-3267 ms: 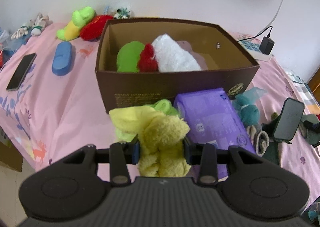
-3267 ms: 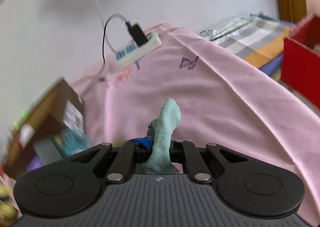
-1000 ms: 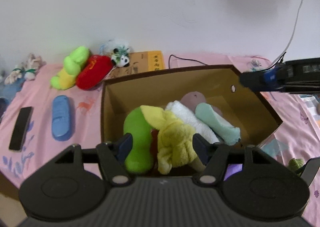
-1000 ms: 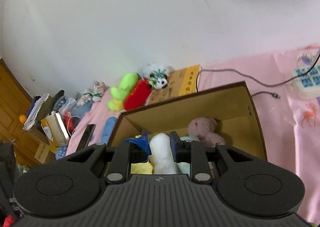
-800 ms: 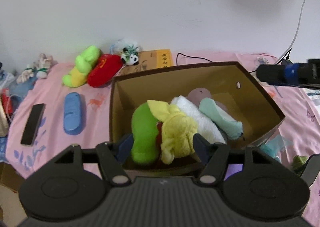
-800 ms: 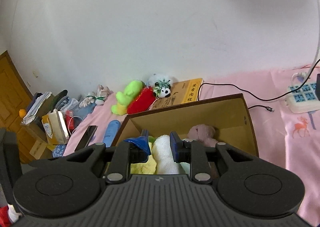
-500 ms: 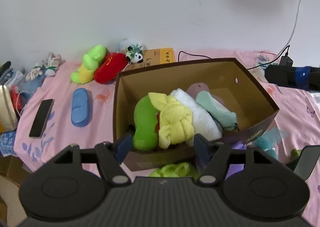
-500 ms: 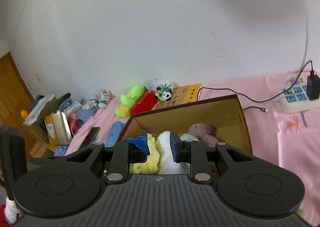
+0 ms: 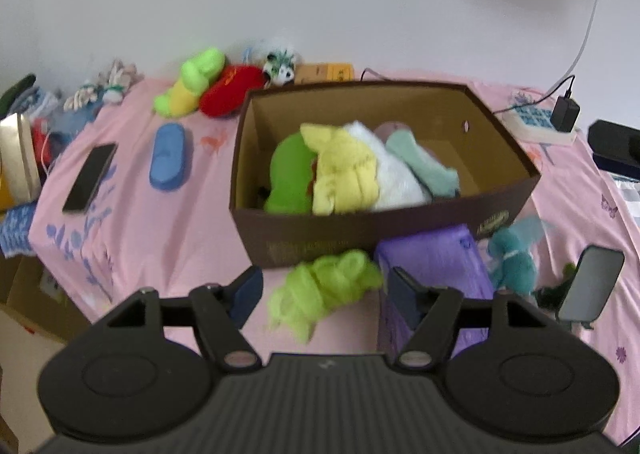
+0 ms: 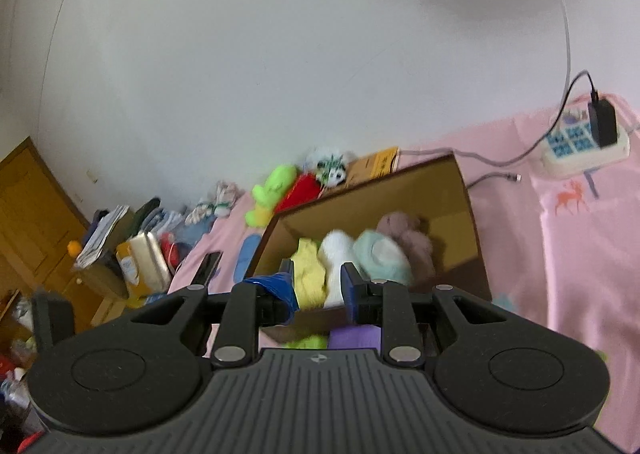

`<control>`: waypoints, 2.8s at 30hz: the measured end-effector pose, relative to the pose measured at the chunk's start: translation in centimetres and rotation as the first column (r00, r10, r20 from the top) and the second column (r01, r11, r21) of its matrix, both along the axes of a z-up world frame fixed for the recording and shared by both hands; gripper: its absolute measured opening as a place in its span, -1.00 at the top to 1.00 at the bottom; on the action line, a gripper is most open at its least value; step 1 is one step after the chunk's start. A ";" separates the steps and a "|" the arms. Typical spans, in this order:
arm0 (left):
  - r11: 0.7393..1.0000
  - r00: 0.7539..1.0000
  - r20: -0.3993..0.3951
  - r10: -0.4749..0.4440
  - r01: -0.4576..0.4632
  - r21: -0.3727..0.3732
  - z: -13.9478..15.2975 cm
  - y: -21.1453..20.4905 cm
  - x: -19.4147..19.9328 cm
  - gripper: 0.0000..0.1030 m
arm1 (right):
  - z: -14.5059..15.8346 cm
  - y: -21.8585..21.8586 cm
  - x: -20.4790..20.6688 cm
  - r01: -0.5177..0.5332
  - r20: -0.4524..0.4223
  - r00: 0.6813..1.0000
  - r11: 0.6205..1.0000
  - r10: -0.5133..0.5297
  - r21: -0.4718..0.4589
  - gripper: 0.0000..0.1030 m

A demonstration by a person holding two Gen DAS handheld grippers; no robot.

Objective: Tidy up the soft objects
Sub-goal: 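Withdraw both grippers from the box toward the lime green yarn plush, then grasp the lime green yarn plush with the left gripper while the right gripper grasps the grey sock bundle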

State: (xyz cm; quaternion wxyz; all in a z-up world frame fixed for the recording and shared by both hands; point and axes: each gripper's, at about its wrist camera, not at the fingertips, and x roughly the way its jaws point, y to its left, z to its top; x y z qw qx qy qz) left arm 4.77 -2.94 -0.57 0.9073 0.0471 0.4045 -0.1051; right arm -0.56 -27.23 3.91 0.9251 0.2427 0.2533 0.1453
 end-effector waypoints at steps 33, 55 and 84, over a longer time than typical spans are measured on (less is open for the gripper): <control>0.988 0.993 -0.095 0.067 -0.052 0.148 -5.3 -2.0 -2.6 -0.37 | -8.4 0.4 -5.7 -0.042 -0.174 0.985 0.983 0.010 -0.180 0.81; 0.970 0.988 -0.139 0.067 -0.032 0.242 -8.3 -1.6 -1.4 -0.39 | -11.4 1.0 -5.5 0.021 -0.295 0.952 0.981 -0.078 -0.192 0.77; 0.922 0.951 -0.084 -0.297 0.308 0.236 -10.4 -2.2 6.1 -0.44 | -11.3 -0.2 -4.7 0.060 -0.304 0.946 0.981 -0.114 -0.182 0.73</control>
